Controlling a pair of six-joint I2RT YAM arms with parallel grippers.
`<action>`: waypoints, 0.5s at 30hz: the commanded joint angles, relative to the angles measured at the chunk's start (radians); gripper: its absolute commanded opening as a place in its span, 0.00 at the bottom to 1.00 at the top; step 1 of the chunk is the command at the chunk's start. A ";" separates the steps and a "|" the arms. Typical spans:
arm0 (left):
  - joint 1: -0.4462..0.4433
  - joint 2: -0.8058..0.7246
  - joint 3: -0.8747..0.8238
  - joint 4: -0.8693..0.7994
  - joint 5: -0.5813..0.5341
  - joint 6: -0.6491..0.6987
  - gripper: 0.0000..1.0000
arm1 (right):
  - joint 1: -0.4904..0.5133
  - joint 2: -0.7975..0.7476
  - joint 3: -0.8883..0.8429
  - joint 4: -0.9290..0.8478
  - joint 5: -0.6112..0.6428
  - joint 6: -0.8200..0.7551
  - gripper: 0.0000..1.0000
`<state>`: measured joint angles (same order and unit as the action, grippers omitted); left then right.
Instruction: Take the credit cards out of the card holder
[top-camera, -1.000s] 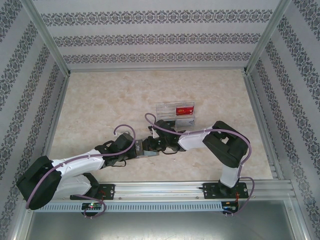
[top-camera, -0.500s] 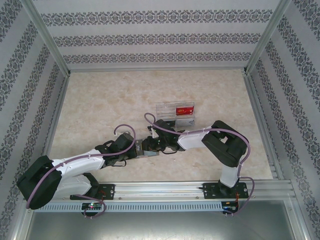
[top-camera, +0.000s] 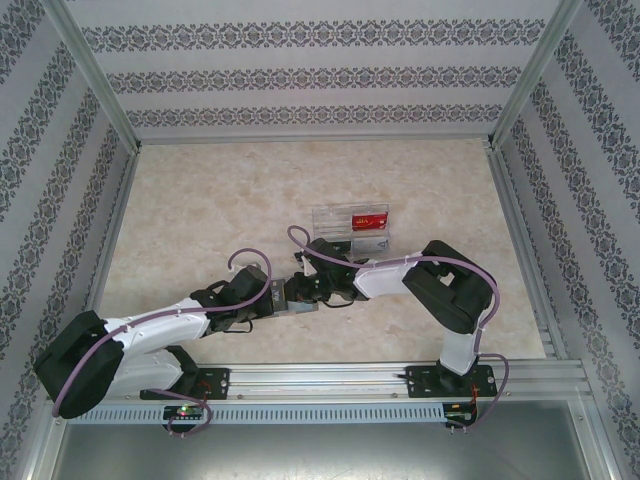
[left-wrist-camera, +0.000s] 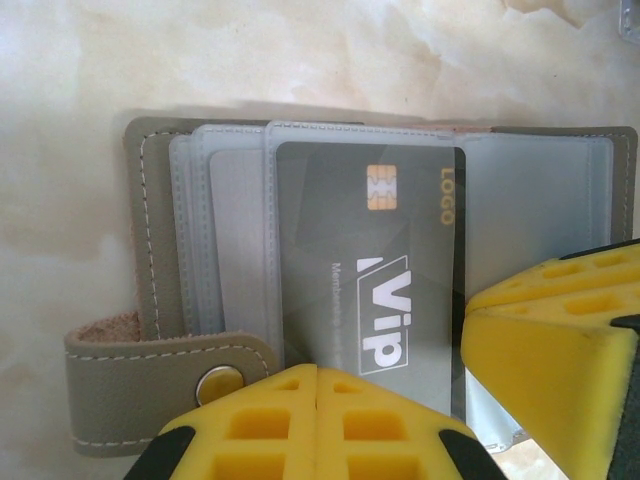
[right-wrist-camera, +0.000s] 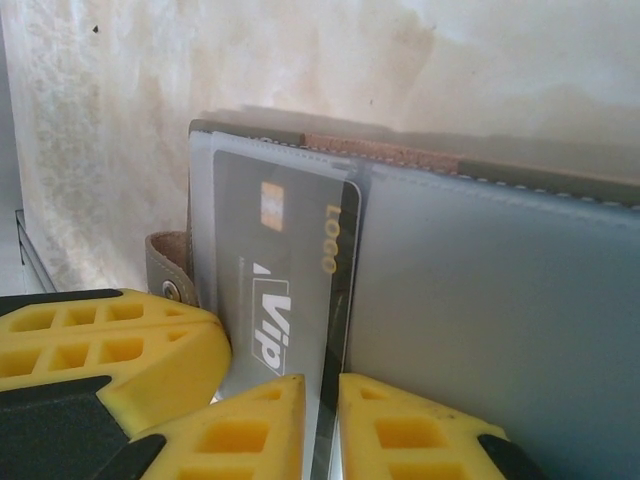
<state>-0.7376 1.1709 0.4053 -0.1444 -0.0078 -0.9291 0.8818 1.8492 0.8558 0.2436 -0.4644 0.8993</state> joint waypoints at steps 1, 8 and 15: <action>0.006 0.022 -0.011 -0.049 0.011 -0.008 0.03 | 0.025 0.021 0.025 -0.020 -0.018 -0.027 0.13; 0.007 -0.064 0.011 -0.135 -0.021 0.010 0.09 | 0.011 -0.018 0.013 -0.039 -0.001 -0.037 0.06; 0.012 -0.096 0.023 -0.169 -0.037 0.031 0.18 | 0.002 -0.037 0.012 -0.058 0.004 -0.045 0.02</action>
<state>-0.7376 1.0794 0.4061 -0.2539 -0.0185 -0.9199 0.8814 1.8446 0.8574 0.2111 -0.4587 0.8791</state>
